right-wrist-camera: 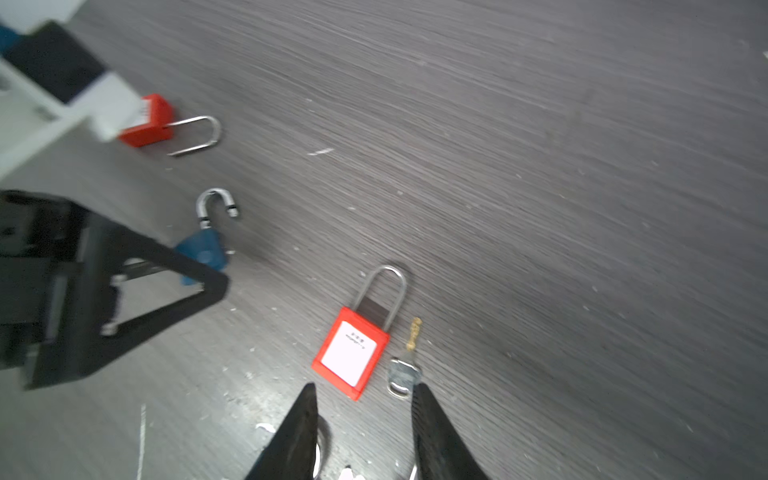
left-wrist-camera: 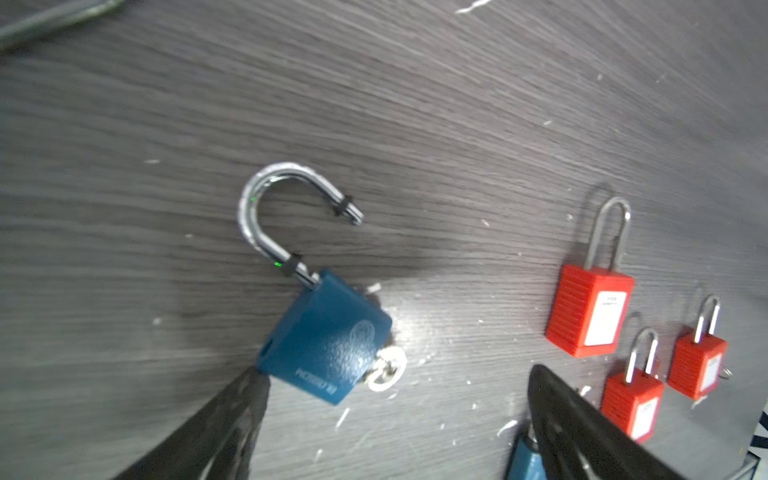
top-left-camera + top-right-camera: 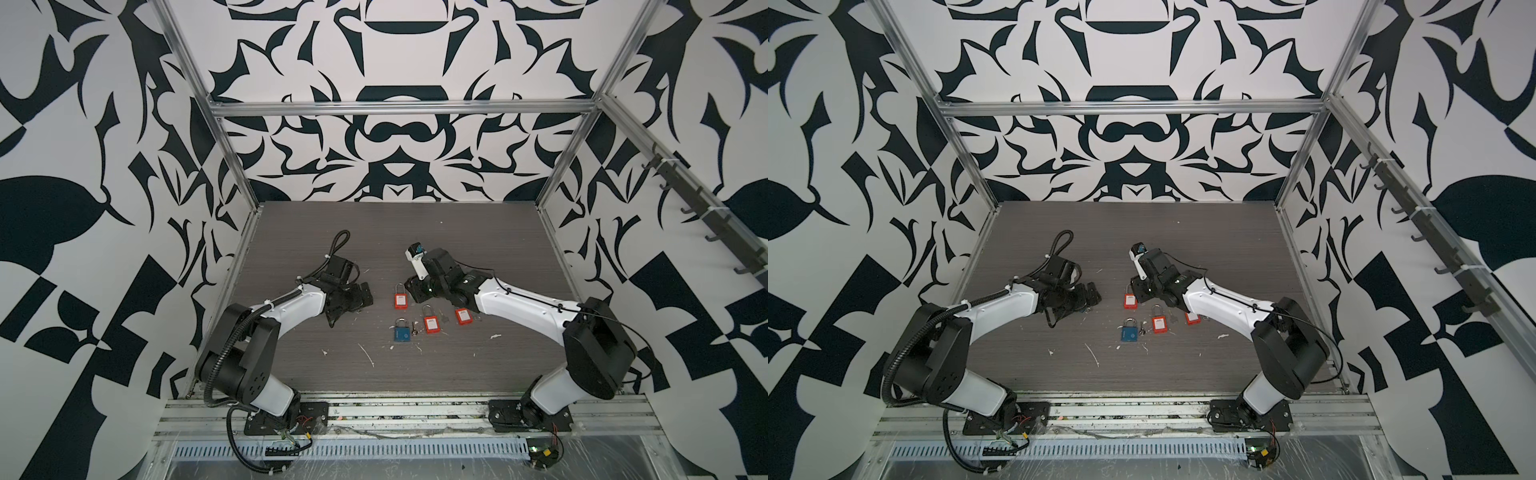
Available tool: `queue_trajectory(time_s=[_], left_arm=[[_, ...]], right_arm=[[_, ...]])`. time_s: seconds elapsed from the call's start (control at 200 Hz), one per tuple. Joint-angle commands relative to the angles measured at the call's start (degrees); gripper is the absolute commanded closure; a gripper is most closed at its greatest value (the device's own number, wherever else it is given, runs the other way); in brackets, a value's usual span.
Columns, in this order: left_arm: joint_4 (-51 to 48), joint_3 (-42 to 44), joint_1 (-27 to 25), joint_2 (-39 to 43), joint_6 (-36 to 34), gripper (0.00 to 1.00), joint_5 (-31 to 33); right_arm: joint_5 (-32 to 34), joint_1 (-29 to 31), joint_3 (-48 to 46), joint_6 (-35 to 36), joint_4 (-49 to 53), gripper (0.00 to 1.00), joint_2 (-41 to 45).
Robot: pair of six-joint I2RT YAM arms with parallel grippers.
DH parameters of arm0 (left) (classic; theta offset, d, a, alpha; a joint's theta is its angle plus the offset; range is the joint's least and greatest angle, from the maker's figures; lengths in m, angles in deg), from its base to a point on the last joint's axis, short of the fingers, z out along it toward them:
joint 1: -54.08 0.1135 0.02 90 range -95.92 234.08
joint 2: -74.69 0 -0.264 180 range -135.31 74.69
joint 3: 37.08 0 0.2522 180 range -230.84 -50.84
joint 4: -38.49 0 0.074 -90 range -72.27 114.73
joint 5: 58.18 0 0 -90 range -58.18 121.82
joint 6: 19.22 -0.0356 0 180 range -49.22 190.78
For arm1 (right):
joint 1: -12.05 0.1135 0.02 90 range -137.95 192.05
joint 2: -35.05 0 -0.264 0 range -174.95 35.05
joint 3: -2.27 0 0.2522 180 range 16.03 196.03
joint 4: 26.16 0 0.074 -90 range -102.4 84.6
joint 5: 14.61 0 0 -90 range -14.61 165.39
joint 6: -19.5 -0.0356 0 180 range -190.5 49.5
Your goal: Lock with the key
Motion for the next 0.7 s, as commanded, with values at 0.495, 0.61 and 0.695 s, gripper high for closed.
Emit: queue_trajectory(time_s=[0.495, 0.61, 0.695], left_arm=[[-10.9, -4.2, 11.4, 10.5, -10.2, 0.01, 7.3], [-10.1, -2.8, 18.5, 15.9, -9.9, 0.01, 1.6], [-9.6, -1.7, 21.4, 18.4, -9.6, 0.01, -1.0]], right_arm=[[-10.1, 9.6, 11.8, 17.4, -4.0, 0.61, -15.5], [-10.8, 11.0, 18.3, 17.4, -1.6, 0.58, -21.8], [-8.8, 11.2, 22.2, 15.0, -0.9, 0.53, -25.2]])
